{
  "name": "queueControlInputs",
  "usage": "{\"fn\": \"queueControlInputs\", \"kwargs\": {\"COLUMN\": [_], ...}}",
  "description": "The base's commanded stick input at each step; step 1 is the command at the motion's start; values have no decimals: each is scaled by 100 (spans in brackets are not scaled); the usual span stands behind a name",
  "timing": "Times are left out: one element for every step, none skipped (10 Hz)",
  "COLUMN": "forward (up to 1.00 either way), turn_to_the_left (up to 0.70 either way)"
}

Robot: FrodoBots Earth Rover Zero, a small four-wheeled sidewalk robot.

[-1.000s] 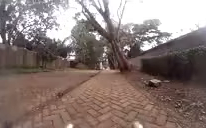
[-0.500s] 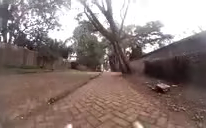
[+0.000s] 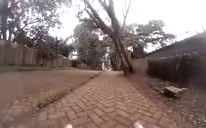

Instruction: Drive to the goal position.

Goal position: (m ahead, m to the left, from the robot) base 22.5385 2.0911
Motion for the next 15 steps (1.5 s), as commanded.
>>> {"fn": "queueControlInputs", "kwargs": {"forward": [70,70,70,70,70,70,70,70,70,70,70,70,70,70,70], "turn_to_the_left": [0,0,0,0,4,10,15,8,1,7,12,9,9,8,6]}}
